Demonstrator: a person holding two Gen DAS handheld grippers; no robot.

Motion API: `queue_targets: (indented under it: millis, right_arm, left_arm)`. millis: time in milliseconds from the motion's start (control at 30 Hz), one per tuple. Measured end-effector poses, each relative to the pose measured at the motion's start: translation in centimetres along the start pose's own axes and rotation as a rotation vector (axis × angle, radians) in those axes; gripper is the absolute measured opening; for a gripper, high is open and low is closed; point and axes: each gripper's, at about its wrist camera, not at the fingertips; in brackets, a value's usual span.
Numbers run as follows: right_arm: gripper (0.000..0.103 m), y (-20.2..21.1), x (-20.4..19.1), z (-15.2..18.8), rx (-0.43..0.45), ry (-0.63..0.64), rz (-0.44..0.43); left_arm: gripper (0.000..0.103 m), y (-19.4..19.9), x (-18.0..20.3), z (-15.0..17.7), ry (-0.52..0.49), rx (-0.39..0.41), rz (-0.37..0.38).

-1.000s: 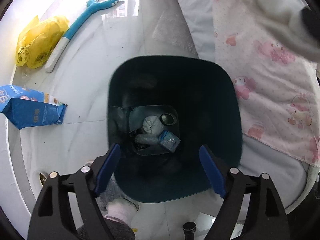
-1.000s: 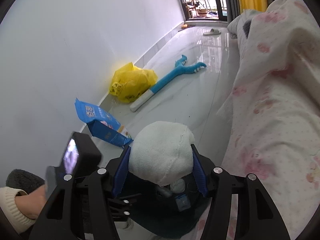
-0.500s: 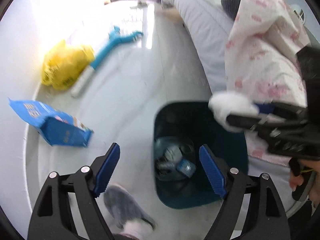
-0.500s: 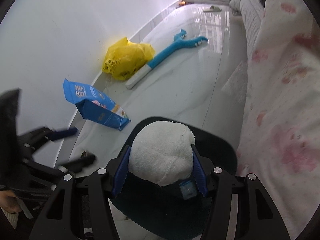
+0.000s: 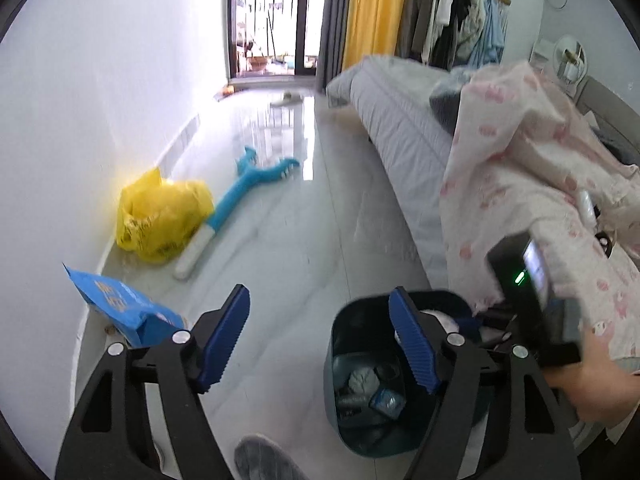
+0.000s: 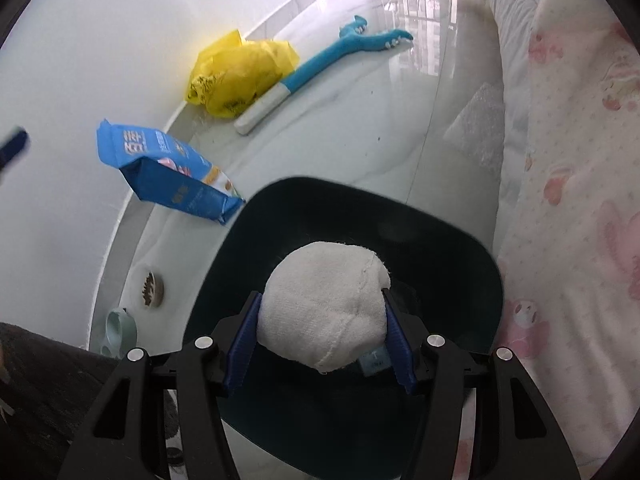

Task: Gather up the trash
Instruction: 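Lower the white fluffy ball into the green bin and open the right gripper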

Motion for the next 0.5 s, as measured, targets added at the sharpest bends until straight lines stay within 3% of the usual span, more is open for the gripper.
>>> queue_targets:
  millis: [267, 500]
  right_arm:
    - [0.059, -2.0, -0.3, 1.2, -0.074, 0.022, 0.029]
    - [0.059, -2.3, -0.2, 1.7, -0.104, 0.026, 0.043]
  left_arm:
    - [0.074, 3.5, 0.6, -1.6, -0.025, 0.152, -0.037]
    - [0.073, 5.2, 1.7, -2.7, -0.061, 0.237, -0.058]
Point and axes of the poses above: each gripper's, at about its wrist camera, not at the fingertips, and y roughly against the way its jaws point, x to its right, z to its underside, and after that the axes turned 12 degrees about -y, right-handed
